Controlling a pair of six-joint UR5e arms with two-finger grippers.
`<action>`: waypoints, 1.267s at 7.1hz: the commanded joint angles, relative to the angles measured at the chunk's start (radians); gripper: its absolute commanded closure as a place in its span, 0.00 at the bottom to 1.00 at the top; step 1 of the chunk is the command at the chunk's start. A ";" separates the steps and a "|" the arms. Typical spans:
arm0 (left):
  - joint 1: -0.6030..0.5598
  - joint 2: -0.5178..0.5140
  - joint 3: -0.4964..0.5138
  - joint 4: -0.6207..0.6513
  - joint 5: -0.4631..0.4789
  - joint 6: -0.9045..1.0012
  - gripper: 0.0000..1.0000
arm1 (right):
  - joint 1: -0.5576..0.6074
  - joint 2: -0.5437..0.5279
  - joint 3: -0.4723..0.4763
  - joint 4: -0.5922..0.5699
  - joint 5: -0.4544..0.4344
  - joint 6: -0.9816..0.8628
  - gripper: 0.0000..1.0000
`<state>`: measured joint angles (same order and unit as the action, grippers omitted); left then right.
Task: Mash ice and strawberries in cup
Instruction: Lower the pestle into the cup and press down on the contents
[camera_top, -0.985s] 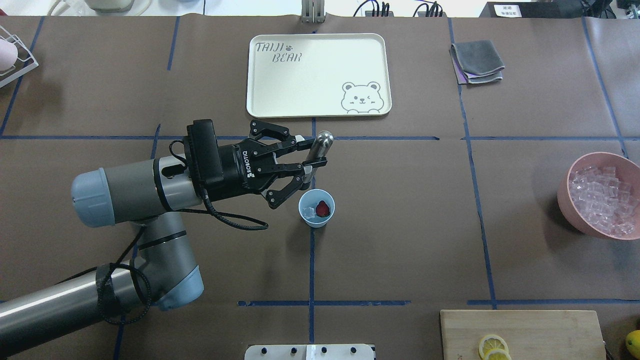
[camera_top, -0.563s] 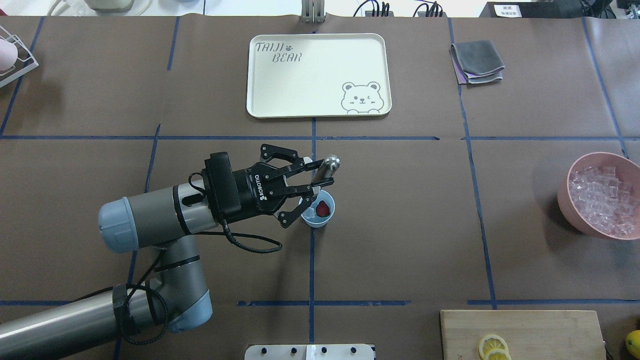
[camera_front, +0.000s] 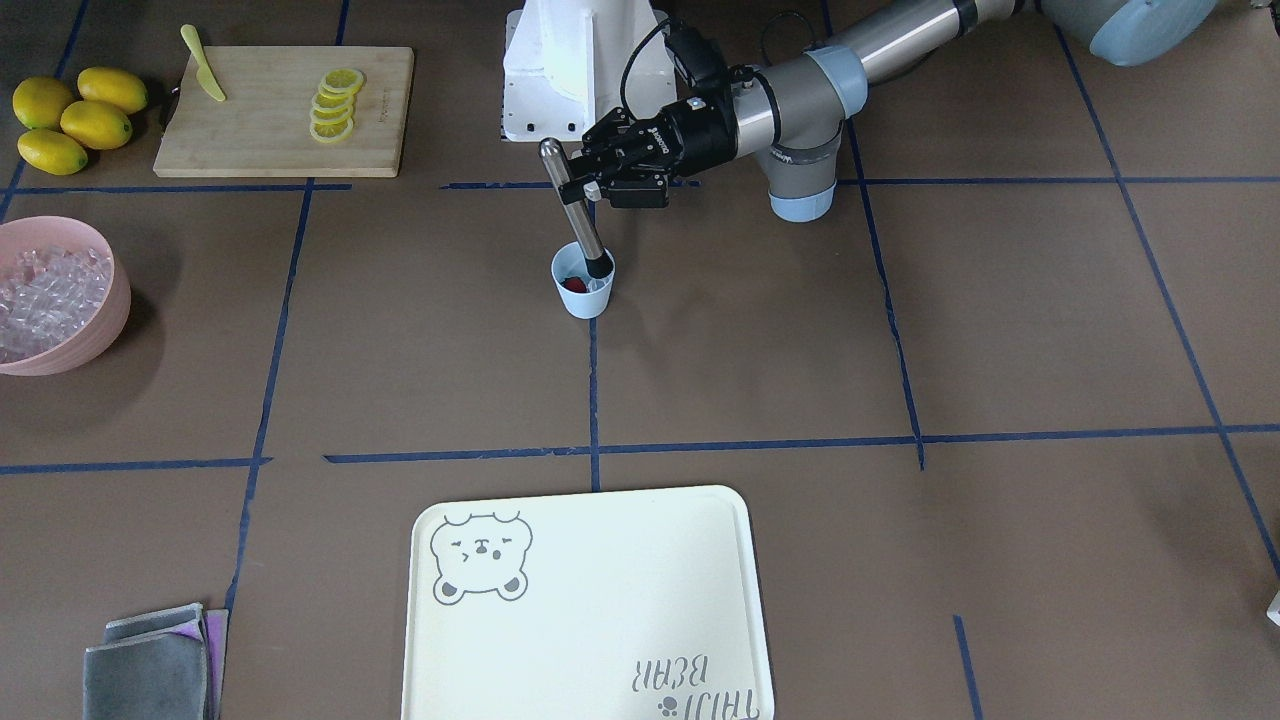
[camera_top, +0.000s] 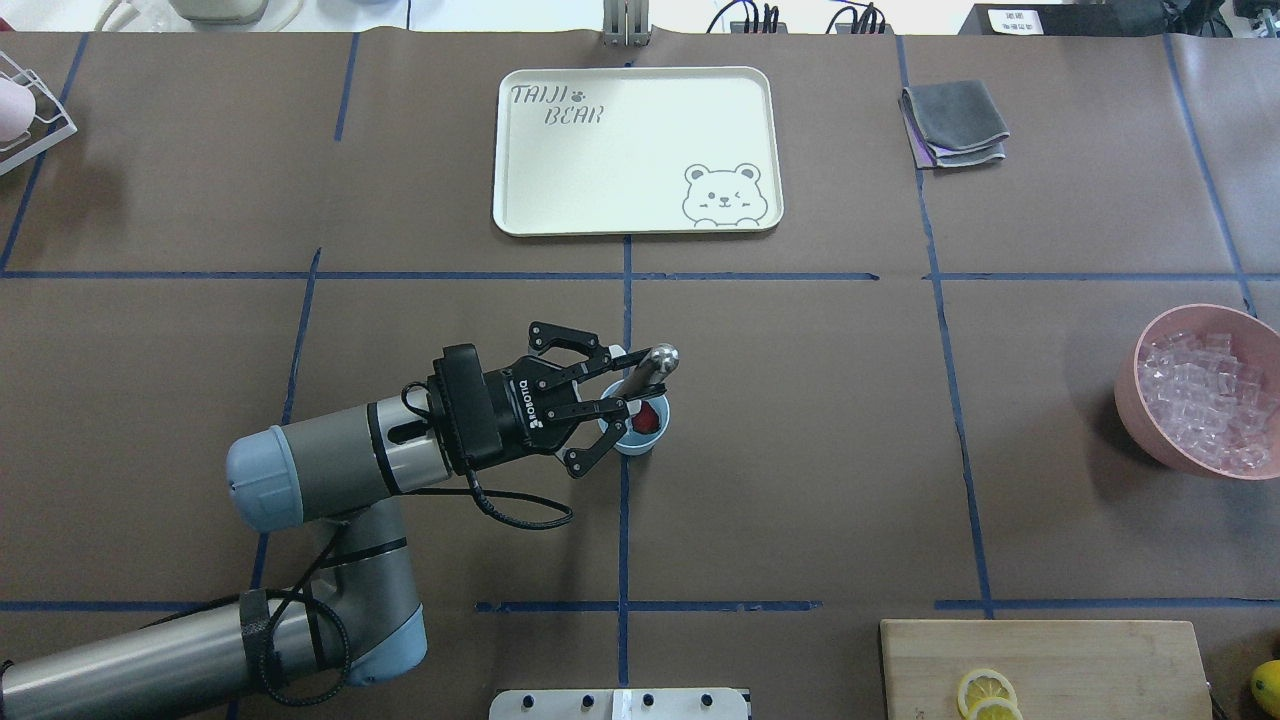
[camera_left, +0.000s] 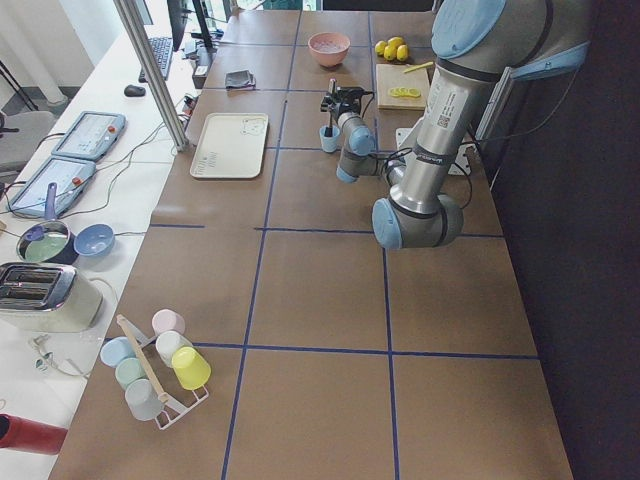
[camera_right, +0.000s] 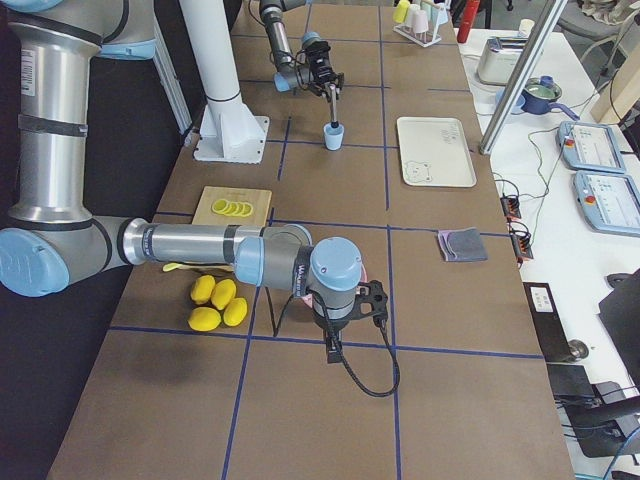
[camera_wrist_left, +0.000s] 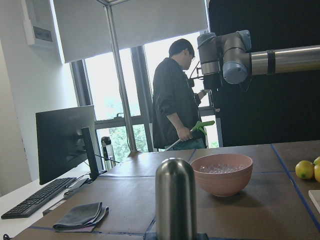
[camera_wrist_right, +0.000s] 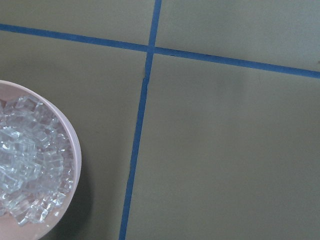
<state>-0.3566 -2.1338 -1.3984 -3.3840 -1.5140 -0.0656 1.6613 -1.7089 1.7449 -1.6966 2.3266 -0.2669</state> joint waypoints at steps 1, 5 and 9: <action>0.030 -0.024 0.025 -0.005 0.038 0.007 1.00 | 0.000 0.000 -0.002 0.000 0.002 0.000 0.00; 0.060 -0.023 0.053 -0.005 0.058 0.033 1.00 | 0.000 0.000 -0.002 0.000 0.002 0.000 0.00; 0.058 -0.043 0.044 -0.002 0.067 0.033 1.00 | 0.000 -0.002 -0.001 0.000 0.002 0.002 0.00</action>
<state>-0.2969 -2.1640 -1.3484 -3.3880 -1.4469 -0.0332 1.6613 -1.7093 1.7439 -1.6966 2.3286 -0.2658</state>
